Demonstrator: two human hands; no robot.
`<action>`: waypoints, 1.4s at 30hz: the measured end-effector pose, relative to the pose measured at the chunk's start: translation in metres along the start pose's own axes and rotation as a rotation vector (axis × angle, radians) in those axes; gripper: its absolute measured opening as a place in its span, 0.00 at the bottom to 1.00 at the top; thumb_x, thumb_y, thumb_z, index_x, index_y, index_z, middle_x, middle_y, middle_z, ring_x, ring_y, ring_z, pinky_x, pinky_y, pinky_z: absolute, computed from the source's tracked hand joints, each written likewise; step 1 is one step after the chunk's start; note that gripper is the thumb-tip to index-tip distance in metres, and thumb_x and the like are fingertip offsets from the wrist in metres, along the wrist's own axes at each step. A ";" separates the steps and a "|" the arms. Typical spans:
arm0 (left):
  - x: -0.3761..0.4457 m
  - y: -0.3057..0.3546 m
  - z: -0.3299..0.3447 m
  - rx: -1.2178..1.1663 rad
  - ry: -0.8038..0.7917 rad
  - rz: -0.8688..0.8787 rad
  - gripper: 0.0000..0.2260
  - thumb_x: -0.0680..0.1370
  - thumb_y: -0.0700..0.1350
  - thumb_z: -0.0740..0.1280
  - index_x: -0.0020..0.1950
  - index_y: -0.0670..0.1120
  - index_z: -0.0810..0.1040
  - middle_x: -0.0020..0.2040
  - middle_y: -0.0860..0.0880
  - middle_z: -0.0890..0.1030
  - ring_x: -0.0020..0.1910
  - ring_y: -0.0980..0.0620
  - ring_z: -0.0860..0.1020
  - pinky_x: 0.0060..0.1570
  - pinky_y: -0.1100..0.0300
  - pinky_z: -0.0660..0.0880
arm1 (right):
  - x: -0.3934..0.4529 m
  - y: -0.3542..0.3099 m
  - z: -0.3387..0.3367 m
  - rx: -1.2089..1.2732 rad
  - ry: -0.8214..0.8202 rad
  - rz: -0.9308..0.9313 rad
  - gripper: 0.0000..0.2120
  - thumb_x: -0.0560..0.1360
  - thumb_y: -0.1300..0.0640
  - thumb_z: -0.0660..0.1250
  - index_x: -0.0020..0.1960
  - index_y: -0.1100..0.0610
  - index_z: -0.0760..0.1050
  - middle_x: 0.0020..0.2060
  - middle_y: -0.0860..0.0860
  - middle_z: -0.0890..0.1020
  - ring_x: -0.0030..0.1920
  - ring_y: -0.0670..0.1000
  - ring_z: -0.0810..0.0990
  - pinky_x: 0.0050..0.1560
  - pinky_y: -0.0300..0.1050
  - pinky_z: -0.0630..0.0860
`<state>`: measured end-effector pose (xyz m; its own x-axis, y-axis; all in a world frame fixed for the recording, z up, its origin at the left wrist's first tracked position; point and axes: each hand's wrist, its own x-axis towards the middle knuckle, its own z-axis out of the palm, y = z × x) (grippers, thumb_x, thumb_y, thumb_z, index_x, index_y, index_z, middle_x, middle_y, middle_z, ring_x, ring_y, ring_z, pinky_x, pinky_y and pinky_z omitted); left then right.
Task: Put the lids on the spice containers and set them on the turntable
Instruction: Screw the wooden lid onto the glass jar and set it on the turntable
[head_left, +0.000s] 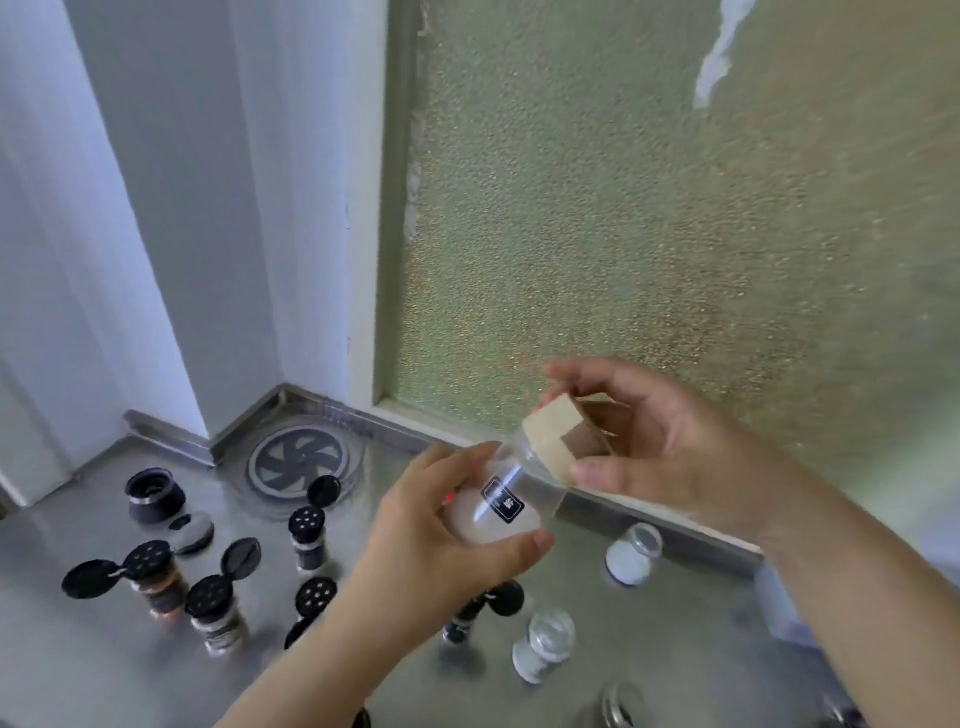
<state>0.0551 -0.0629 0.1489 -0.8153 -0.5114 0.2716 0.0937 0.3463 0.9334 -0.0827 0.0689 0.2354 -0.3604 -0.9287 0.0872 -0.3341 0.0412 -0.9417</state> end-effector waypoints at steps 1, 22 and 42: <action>-0.001 0.006 0.012 0.009 -0.024 0.005 0.27 0.56 0.57 0.76 0.54 0.56 0.79 0.43 0.55 0.76 0.44 0.61 0.77 0.39 0.73 0.72 | -0.012 -0.002 -0.011 -0.095 -0.007 0.019 0.27 0.61 0.53 0.76 0.59 0.43 0.77 0.51 0.46 0.80 0.53 0.47 0.80 0.58 0.46 0.75; 0.012 0.038 0.094 0.020 -0.184 0.126 0.25 0.57 0.51 0.80 0.48 0.70 0.76 0.42 0.62 0.72 0.34 0.63 0.75 0.25 0.76 0.68 | -0.077 -0.036 -0.072 -0.662 -0.008 0.302 0.24 0.65 0.30 0.64 0.61 0.27 0.67 0.55 0.39 0.80 0.48 0.41 0.82 0.48 0.40 0.78; 0.022 0.028 0.082 -0.007 -0.162 0.077 0.26 0.52 0.59 0.77 0.47 0.70 0.75 0.43 0.59 0.76 0.44 0.62 0.77 0.45 0.72 0.72 | -0.058 -0.040 -0.047 -0.870 0.142 0.256 0.31 0.61 0.24 0.57 0.55 0.42 0.74 0.43 0.43 0.83 0.36 0.44 0.81 0.45 0.50 0.80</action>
<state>-0.0068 0.0001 0.1619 -0.8869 -0.3501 0.3014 0.1627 0.3740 0.9131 -0.0898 0.1386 0.2831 -0.5984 -0.8012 0.0029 -0.7463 0.5561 -0.3659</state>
